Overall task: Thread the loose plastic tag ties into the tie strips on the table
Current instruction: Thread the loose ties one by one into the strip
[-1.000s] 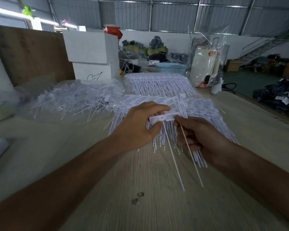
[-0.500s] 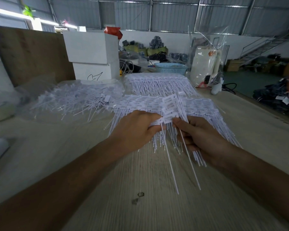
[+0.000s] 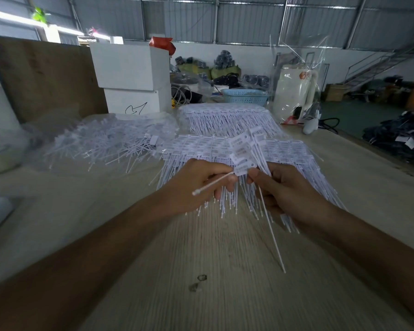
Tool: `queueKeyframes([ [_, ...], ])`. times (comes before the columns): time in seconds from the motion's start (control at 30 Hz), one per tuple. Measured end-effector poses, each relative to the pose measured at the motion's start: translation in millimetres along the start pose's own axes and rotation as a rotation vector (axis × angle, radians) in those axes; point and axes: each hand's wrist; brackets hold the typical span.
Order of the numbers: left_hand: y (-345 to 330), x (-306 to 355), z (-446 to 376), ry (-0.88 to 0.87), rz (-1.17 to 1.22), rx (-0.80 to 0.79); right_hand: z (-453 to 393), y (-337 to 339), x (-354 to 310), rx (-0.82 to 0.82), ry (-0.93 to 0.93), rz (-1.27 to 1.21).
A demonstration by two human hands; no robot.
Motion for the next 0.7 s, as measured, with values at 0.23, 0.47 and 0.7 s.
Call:
queueKeyframes([
  [0.23, -5.8, 4.7, -1.2, 0.065, 0.259, 0.014, -2.9, 1.7, 2.9, 0.062, 0.046, 0.087],
  [0.47, -9.6, 6.2, -1.7, 0.129, 0.287, 0.126, -1.7, -1.8, 0.7, 0.049, 0.001, 0.057],
  [0.7, -1.3, 16.0, -3.1, 0.050, 0.432, 0.319, -3.8, 3.3, -0.2, 0.070, -0.142, -0.214],
])
Point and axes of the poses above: each hand's wrist, its own z-axis away from the middle knuckle, its own y-axis out of the back of the hand, x = y × z, and after that the axes turned 11 degrees about z, right-handed
